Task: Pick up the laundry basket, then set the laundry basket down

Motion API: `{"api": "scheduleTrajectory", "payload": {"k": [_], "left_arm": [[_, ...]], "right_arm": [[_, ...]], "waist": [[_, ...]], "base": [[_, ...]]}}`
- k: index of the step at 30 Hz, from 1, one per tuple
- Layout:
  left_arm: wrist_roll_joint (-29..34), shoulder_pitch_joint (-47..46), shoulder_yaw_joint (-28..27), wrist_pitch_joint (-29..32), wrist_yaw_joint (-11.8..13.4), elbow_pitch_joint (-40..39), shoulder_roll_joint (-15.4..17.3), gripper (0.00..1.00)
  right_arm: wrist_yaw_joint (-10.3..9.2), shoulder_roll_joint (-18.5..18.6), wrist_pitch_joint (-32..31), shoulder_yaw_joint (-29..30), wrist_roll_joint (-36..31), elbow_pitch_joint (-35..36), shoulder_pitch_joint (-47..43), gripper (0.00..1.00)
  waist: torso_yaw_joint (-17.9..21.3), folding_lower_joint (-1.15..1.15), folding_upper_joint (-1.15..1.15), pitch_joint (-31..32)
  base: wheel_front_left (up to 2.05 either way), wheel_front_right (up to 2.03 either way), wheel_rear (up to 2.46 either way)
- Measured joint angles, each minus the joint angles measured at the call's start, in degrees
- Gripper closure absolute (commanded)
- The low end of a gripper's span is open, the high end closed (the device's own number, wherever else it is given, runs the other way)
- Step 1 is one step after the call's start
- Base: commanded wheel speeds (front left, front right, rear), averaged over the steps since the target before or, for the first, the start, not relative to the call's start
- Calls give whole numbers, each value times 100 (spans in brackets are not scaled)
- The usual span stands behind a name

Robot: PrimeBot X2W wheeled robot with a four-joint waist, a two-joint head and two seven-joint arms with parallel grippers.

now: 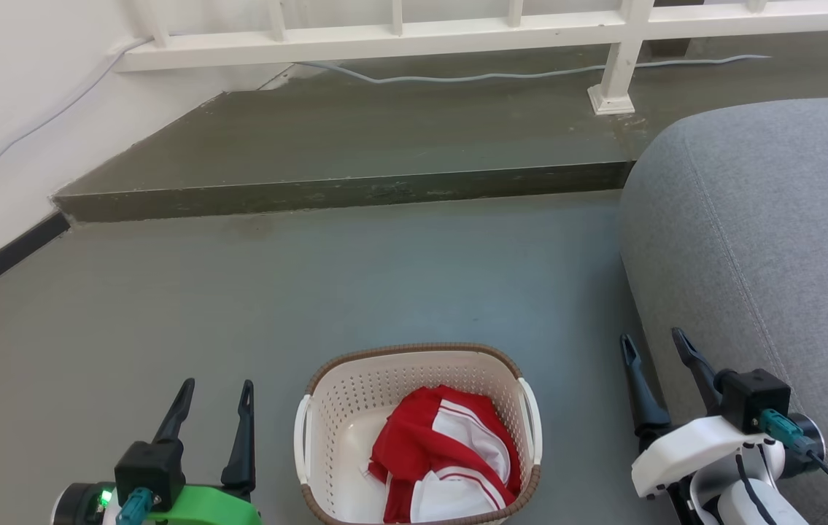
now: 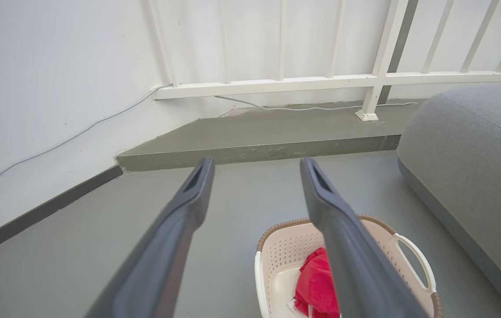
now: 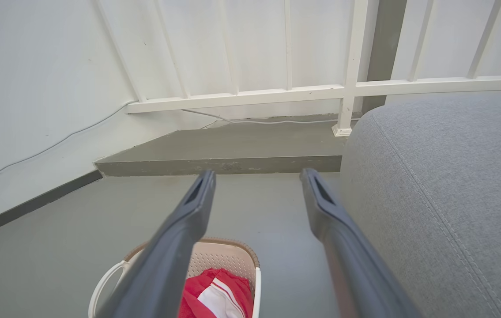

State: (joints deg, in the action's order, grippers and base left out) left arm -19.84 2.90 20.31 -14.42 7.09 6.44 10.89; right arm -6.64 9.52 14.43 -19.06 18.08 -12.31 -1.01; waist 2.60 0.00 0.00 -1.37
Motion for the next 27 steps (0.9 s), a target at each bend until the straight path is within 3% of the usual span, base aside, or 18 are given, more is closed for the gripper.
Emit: {"api": "scheduleTrajectory", "payload": {"k": [18, 19, 27], "left_arm": [[331, 210, -146, 24, 0, -233, -107, 0], [341, 211, -147, 25, 0, -250, -111, 100], [258, 263, -76, 26, -11, 13, -230, 100]], "right_arm": [[-18, -10, 0, 171, -7, 246, -221, 0], [-45, -10, 0, 176, -8, 258, -226, 100], [-31, -113, -11, 148, 51, 18, -429, 100]], "waist": [[-31, 0, 0, -4], [-32, 0, 0, -7], [-36, 0, 0, -10]], "base": [[0, 0, 0], [0, 0, 0], [0, 0, 0]]}}
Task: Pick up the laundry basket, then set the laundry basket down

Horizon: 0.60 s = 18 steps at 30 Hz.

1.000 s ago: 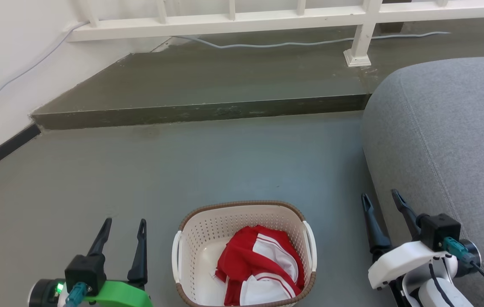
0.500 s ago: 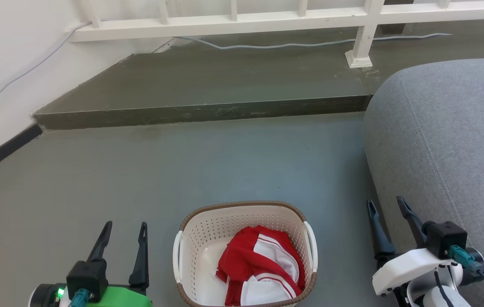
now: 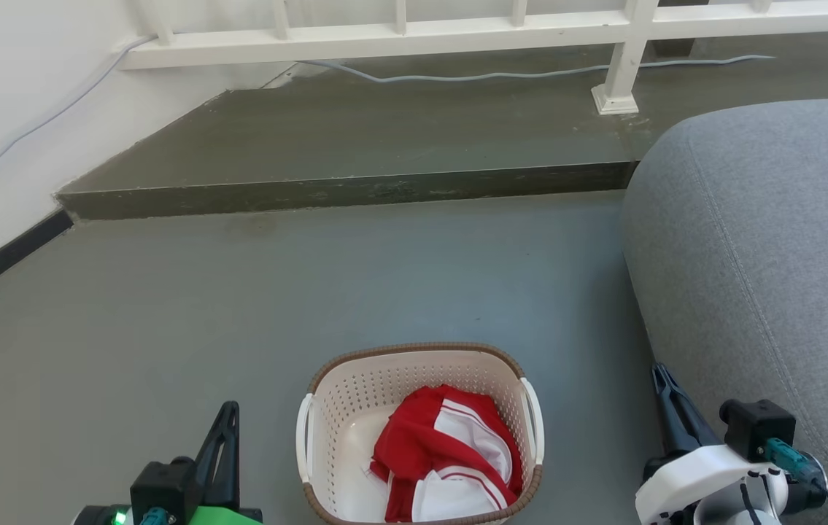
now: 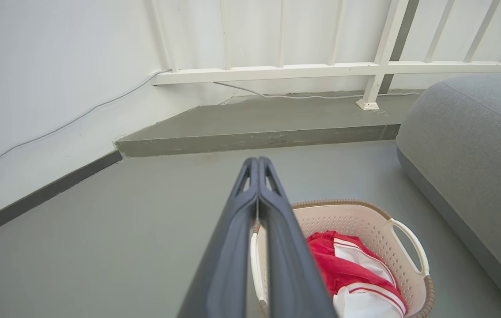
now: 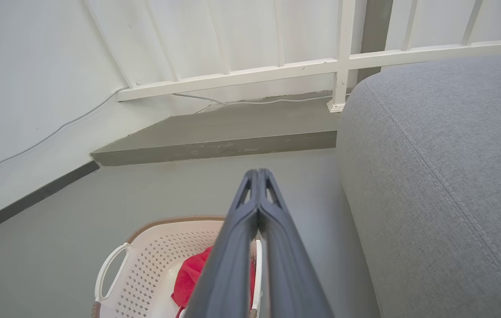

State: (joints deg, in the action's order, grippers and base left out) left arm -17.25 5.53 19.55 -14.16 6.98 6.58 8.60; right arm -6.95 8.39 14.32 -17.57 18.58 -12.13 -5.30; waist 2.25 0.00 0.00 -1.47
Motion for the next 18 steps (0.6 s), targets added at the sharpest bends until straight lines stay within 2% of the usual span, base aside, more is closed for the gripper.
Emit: {"api": "scheduleTrajectory", "payload": {"k": [7, 18], "left_arm": [[-445, 97, -11, 0, -96, -87, -24, 100], [-1472, 94, -279, 204, -193, -129, -68, 100]], "right_arm": [[111, -75, -10, 41, 477, 77, 0, 100], [219, -116, -211, 307, 1460, 119, 4, 100]], "waist": [[-20, 0, 0, 8], [-44, 0, 0, 18]], "base": [[0, 0, 0], [0, 0, 0]]}}
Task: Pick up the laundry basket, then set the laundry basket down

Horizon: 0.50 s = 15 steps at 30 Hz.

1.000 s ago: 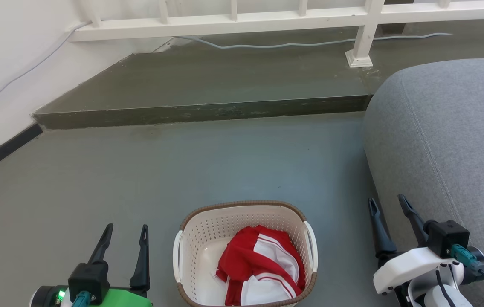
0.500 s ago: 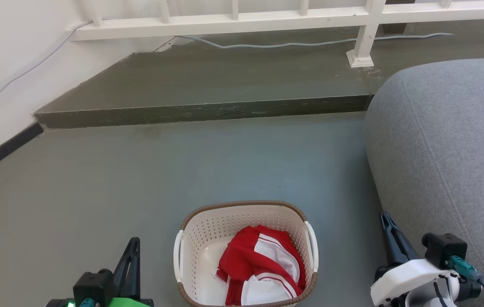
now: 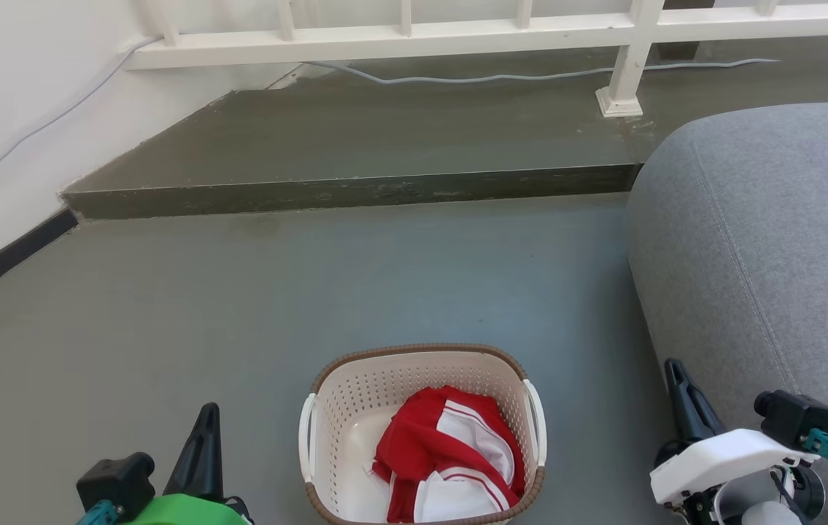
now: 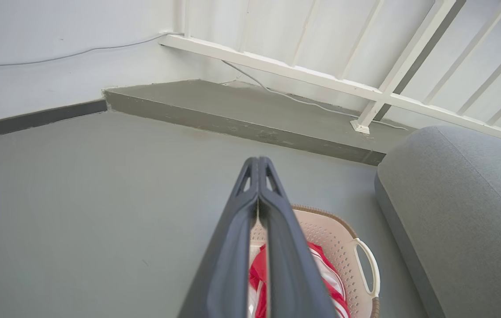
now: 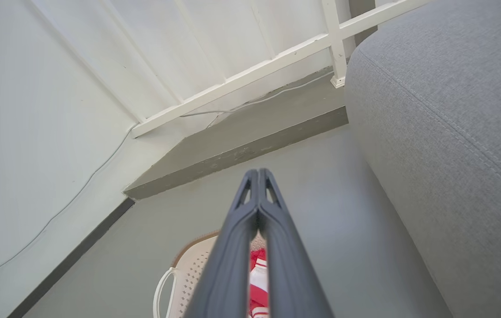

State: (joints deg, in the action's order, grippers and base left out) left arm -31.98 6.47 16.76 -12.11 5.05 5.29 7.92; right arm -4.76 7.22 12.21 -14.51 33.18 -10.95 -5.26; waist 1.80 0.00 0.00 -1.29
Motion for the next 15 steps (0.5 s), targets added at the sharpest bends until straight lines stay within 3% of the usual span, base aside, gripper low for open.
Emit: {"api": "scheduleTrajectory", "payload": {"k": [15], "left_arm": [[-1202, -38, -285, 259, -159, 102, -2, 100]], "right_arm": [[134, -11, -281, 333, 1170, 3, 47, 100]], "waist": [[-33, 0, 0, 16]], "base": [[0, 0, 0]]}}
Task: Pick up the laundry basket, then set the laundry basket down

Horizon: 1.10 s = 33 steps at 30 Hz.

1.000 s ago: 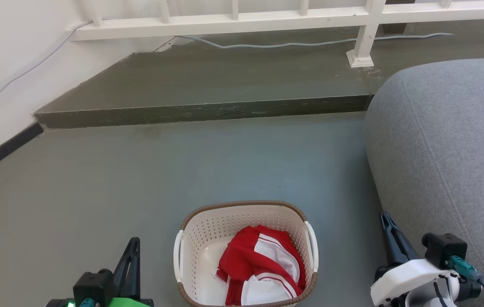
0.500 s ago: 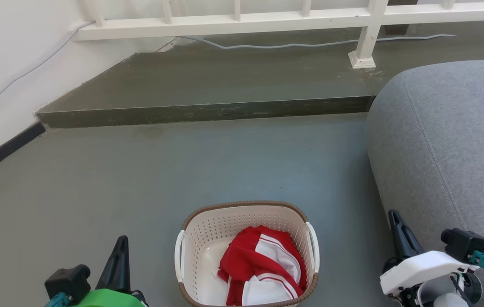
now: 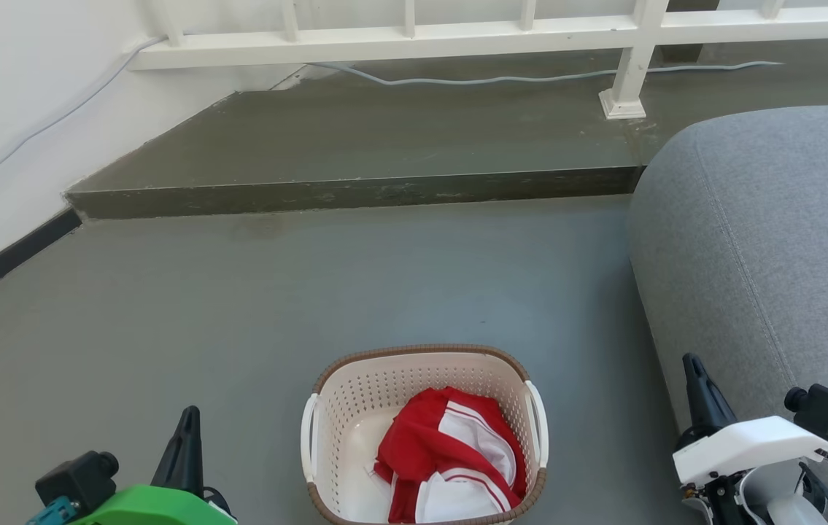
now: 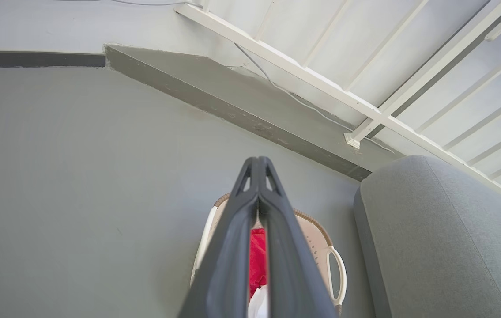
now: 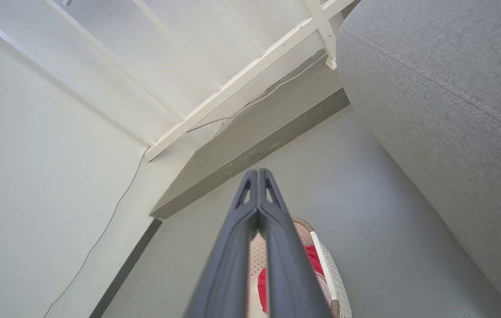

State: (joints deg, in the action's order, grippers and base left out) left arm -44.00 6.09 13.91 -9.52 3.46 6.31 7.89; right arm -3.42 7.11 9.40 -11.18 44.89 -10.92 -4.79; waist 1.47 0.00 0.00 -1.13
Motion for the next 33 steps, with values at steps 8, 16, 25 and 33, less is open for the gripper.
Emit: {"api": "scheduleTrajectory", "payload": {"k": [8, 16, 25, 33], "left_arm": [[-634, -41, -143, 157, -100, 62, 0, 100], [-1271, -174, -298, 294, -202, 127, -2, 100], [-2063, -296, -483, 463, -347, 247, -20, 100], [-2632, -381, -632, 577, -449, 336, -68, 100]], "right_arm": [[119, -1, -175, 174, 609, -9, 93, 100], [231, -8, -300, 345, 1236, -45, 163, 100], [360, -32, -494, 544, 1992, -92, 257, 100], [476, -48, -600, 698, 2542, -131, 344, 100]], "waist": [[-18, 0, 0, 10], [-35, 0, 0, 21], [-58, 0, 0, 35], [-73, 0, 0, 44]], "base": [[0, 0, 0], [0, 0, 0], [0, 0, 0], [0, 0, 0]]}}
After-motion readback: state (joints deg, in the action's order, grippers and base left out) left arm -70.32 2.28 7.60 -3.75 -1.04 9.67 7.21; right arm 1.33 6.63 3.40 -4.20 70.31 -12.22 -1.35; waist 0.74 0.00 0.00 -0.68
